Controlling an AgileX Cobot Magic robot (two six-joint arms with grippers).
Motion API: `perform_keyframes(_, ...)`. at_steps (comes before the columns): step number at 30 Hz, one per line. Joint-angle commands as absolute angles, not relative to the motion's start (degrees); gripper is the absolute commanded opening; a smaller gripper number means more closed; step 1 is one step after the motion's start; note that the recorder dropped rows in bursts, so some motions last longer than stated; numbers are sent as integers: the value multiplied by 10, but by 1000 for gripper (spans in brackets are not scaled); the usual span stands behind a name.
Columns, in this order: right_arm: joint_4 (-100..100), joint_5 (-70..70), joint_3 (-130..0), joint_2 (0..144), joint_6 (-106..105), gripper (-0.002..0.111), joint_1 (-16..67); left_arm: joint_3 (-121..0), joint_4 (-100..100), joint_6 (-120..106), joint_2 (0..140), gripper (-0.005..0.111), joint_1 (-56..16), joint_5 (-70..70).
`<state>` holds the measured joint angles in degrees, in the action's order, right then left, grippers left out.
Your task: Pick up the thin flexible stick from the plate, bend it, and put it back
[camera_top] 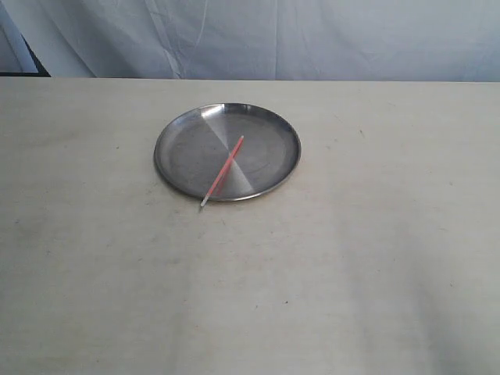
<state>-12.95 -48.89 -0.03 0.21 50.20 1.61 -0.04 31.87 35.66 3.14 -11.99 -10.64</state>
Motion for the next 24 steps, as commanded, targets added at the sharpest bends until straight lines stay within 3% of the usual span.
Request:
perform_keyframes(1,-123,-580,0,0,528,-1,13,0,323,357,27,0,-122,-104)
perform_keyframes(6,-68,-550,0,0,529,-1,13,0,323,357,27,0,-122,-104)
perform_keyframes(11,-9,-401,-7,0,525,-1,13,0,323,357,27,0,-122,-104)
perform_keyframes(15,75,-248,-86,20,336,-1,13,0,323,357,27,0,-122,-104)
perform_keyframes(19,37,-219,-175,131,120,-1,13,0,323,357,27,0,-122,-104)
perform_keyframes(24,-62,58,-352,391,114,-1,15,0,323,357,27,0,-122,-104)
